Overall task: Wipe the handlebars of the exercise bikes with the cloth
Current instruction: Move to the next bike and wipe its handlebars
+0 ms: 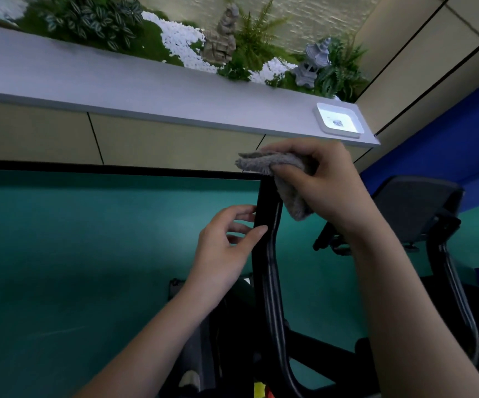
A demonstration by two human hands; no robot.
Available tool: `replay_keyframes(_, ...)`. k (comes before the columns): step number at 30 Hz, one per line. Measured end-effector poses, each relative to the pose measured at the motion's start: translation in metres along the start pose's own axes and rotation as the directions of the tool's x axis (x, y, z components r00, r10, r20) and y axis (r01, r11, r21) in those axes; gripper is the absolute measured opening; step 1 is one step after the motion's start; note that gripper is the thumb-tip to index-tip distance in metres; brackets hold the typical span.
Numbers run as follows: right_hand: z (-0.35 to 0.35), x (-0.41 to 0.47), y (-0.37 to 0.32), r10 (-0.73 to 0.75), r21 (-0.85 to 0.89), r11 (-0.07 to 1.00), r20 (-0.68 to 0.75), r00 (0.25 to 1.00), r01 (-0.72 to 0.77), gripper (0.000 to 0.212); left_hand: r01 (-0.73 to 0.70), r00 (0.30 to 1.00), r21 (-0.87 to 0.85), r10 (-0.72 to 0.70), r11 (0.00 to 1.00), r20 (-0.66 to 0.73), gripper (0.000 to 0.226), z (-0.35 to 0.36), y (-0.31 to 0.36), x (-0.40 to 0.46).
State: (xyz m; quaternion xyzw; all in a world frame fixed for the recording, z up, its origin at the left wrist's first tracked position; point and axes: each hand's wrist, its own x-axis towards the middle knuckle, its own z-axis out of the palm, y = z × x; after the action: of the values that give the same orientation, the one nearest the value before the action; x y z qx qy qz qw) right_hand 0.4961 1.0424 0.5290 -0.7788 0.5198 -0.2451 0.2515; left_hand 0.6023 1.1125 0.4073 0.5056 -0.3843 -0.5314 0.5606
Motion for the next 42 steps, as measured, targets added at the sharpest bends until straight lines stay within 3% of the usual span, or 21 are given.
replay_keyframes(3,0.007,-0.001,-0.004,-0.022,-0.039,0.999,-0.096,0.995,0.018,0.018,0.005,1.0,-0.035,-0.006,0.999,-0.026,0.024,0.001,0.0,-0.002)
replay_keyframes(5,0.013,-0.007,-0.008,-0.135,-0.179,0.978,-0.128,0.983,0.111,0.018,0.012,0.999,-0.067,-0.015,0.998,-0.04,0.024,0.002,0.0,-0.004)
replay_keyframes(7,0.022,-0.009,-0.013,-0.273,-0.395,0.889,-0.05,0.961,0.232,0.017,0.027,0.998,-0.084,-0.031,0.996,-0.049,0.022,0.004,-0.002,-0.006)
replay_keyframes(9,0.031,-0.007,-0.017,-0.291,-0.582,0.757,0.11,0.95,0.299,0.013,0.041,0.997,-0.089,-0.046,0.995,-0.061,0.021,0.006,-0.004,-0.008)
replay_keyframes(11,0.036,-0.004,-0.02,-0.251,-0.664,0.677,0.197,0.948,0.317,0.014,0.049,0.996,-0.091,-0.055,0.995,-0.069,0.02,0.005,-0.006,-0.011)
replay_keyframes(13,0.04,-0.006,-0.02,-0.219,-0.663,0.673,0.244,0.945,0.327,0.016,0.053,0.996,-0.097,-0.06,0.994,-0.071,0.02,0.004,-0.006,-0.014)
replay_keyframes(16,0.046,-0.018,-0.018,-0.203,-0.579,0.747,0.268,0.942,0.326,0.013,0.053,0.995,-0.121,-0.062,0.991,-0.076,0.018,0.003,-0.006,-0.017)
replay_keyframes(20,0.045,-0.024,-0.015,-0.242,-0.409,0.88,0.055,0.969,0.243,0.009,0.064,0.995,-0.112,-0.071,0.992,-0.063,0.016,0.001,-0.009,-0.018)
replay_keyframes(23,0.042,-0.026,-0.013,-0.3,-0.362,0.897,-0.075,0.951,0.254,0.018,0.063,0.993,-0.122,-0.074,0.99,-0.087,0.017,-0.001,-0.009,-0.017)
replay_keyframes(31,0.054,-0.052,-0.005,-0.316,-0.325,0.909,-0.129,0.94,0.261,0.024,0.077,0.994,-0.099,-0.085,0.992,-0.075,0.024,0.001,-0.011,-0.018)
replay_keyframes(34,0.036,-0.038,-0.012,-0.236,-0.126,0.97,-0.281,0.93,0.208,0.026,0.08,0.994,-0.092,-0.087,0.993,-0.072,0.016,0.001,-0.011,-0.019)
replay_keyframes(37,0.01,-0.008,-0.009,-0.079,0.067,0.991,-0.417,0.905,0.117,0.012,0.076,0.995,-0.076,-0.081,0.994,-0.066,0.02,0.0,-0.009,-0.02)
replay_keyframes(39,0.001,0.01,-0.001,0.074,0.19,0.982,-0.314,0.946,-0.014,0.01,0.081,0.995,-0.061,-0.084,0.995,-0.058,0.022,-0.001,-0.007,-0.02)
replay_keyframes(42,-0.001,0.023,0.013,0.248,0.335,0.916,-0.035,0.968,-0.223,0.012,0.086,0.995,-0.053,-0.088,0.995,-0.049,0.021,-0.002,-0.005,-0.019)
